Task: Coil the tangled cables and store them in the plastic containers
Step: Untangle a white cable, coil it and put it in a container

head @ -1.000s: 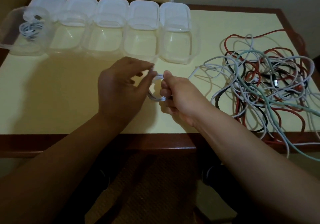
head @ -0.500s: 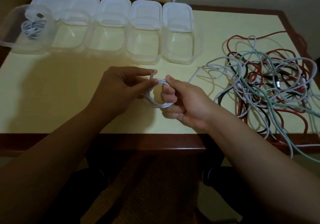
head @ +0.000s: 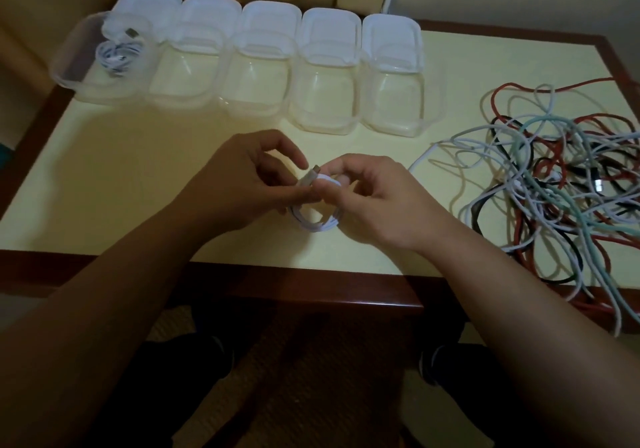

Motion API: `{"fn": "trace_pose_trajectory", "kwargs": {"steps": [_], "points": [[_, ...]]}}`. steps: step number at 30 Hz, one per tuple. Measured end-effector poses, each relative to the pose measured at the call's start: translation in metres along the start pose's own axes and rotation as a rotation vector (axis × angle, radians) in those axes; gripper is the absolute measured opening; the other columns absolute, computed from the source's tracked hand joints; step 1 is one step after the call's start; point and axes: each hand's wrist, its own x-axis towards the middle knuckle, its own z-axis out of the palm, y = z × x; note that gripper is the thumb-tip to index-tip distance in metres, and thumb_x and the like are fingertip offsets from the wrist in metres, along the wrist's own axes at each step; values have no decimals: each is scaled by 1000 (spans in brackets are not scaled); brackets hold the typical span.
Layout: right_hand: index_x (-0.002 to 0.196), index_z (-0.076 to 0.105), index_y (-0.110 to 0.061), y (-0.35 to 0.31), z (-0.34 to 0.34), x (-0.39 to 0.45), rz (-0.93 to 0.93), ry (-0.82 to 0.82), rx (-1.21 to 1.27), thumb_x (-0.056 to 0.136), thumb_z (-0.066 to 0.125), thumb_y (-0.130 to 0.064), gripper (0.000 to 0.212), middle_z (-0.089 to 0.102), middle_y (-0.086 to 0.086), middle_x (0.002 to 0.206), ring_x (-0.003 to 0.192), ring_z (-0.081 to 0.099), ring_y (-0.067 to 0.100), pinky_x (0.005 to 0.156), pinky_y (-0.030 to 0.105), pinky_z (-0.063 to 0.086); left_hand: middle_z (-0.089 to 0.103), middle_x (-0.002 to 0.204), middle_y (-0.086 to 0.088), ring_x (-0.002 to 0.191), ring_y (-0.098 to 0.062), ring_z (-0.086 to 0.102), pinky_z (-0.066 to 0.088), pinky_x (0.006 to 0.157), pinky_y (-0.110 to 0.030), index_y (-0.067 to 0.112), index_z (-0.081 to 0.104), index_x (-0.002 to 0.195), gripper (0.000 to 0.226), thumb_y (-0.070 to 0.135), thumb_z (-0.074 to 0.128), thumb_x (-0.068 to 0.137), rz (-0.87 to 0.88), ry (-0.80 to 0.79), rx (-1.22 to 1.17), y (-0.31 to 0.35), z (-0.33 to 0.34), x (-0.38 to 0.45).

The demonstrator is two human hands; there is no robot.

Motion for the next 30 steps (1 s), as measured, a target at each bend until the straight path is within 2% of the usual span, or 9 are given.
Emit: {"fn": "trace_pose_trajectory", "kwargs": {"steps": [3, 5, 8, 10, 13, 18, 22, 26, 30], "points": [[109, 78, -19, -4, 3, 5, -30, -37, -17, 103, 66, -26, 15, 76, 8, 85, 75, 69, 27, 75, 41, 56, 78, 77, -4, 71, -22, 75, 61, 70, -41, 10, 73, 91, 39, 34, 90, 65, 11, -21, 9, -5, -16, -7], [108, 78, -17, -5, 8, 10, -41, 14, -25, 103, 66, -23, 15, 78, 4, 84, 76, 72, 23, 77, 42, 58, 78, 82, 0, 78, -16, 75, 61, 72, -41, 15, 75, 92, 42, 44, 87, 65, 14, 33, 56, -11, -27, -13], [108, 77, -15, -14, 16, 22, -81, 71, 6, 103, 66, -22, 14, 77, 4, 84, 67, 65, 8, 71, 29, 53, 75, 86, 12, 84, 0, 70, 56, 75, -28, 24, 75, 95, 40, 59, 77, 76, -13, 279, 275, -30, -48, -20], [108, 77, -13, -26, 22, 33, -104, 93, 33, 104, 65, -20, 14, 76, 5, 85, 65, 63, 8, 68, 26, 54, 70, 91, 16, 87, -2, 66, 50, 78, -29, 23, 73, 97, 32, 53, 74, 86, -91, 454, 439, -41, -66, -26], [105, 76, -8, -51, 36, 55, -141, 108, 34, 104, 65, -19, 16, 76, 7, 87, 65, 64, 9, 66, 27, 57, 65, 117, 0, 110, -21, 60, 45, 92, -38, 21, 65, 117, 42, 52, 71, 89, -273, 580, 601, -63, -89, -36], [98, 75, -7, -89, 68, 117, -195, 133, -9, 104, 64, -20, 18, 75, 7, 86, 60, 63, 8, 66, 34, 58, 34, 161, -12, 147, -37, 33, 28, 117, -62, 18, 32, 153, 93, 81, 38, 86, -504, 495, 817, -105, -113, -36], [89, 76, -8, -114, 96, 181, -250, 149, -91, 103, 64, -22, 23, 75, 7, 82, 58, 58, 3, 66, 30, 53, 8, 171, -12, 157, -35, 4, 3, 123, -62, 14, 10, 162, 95, 77, 29, 93, -548, 477, 834, -109, -105, -31], [88, 78, -6, -137, 120, 233, -274, 138, -195, 104, 62, -24, 29, 75, 11, 83, 62, 55, 2, 60, 20, 42, 3, 171, -12, 157, -35, -1, -1, 123, -61, 13, 6, 163, 95, 75, 26, 94, -543, 489, 864, -109, -100, -31], [96, 73, 8, -154, 137, 274, -293, 144, -275, 103, 59, -18, 31, 75, 23, 95, 68, 54, 12, 61, 27, 41, 0, 172, -11, 157, -35, -4, -2, 124, -61, 14, 4, 162, 95, 76, 24, 93, -545, 486, 855, -112, -101, -30]]}}
